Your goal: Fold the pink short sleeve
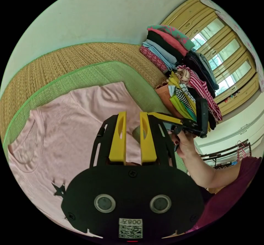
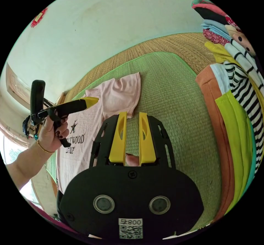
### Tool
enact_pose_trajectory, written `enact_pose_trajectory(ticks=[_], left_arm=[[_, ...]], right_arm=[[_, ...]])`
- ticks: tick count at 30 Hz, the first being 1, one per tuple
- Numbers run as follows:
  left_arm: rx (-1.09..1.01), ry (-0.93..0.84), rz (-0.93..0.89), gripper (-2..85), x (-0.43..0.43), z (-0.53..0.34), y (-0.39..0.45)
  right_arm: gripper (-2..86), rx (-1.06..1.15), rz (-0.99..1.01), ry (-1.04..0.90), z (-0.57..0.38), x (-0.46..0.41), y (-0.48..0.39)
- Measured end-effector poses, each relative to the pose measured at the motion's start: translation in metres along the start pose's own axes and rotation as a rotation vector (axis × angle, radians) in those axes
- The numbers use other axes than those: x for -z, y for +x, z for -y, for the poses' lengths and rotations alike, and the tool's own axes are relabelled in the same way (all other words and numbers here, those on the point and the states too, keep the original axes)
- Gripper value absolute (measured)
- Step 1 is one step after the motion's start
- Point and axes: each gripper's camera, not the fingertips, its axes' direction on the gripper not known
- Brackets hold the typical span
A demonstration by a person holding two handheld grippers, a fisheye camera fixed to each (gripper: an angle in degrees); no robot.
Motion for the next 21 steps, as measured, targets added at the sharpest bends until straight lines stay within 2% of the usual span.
enact_pose_trajectory(ticks=[8, 13, 16, 21], left_arm=[[-0.029, -0.07, 0.134, 9.5, -0.082, 0.137, 0.009], [-0.058, -0.112, 0.262, 8.1, -0.123, 0.181, 0.016], [-0.146, -0.132, 0.352, 5.4, -0.137, 0.199, 0.023], [-0.179, -0.119, 0.349, 2.3, -0.142, 0.221, 0.018]], right_arm=[[6.3, 0.057, -0.028, -0.013, 0.022, -0.038, -0.02], [4.1, 0.035, 0.019, -0.012, 0.041, -0.061, -0.016], [2.8, 0.039, 0.069, -0.034, 0.057, -0.078, -0.014], [1.6, 0.03, 0.087, -0.033, 0.088, -0.106, -0.017]])
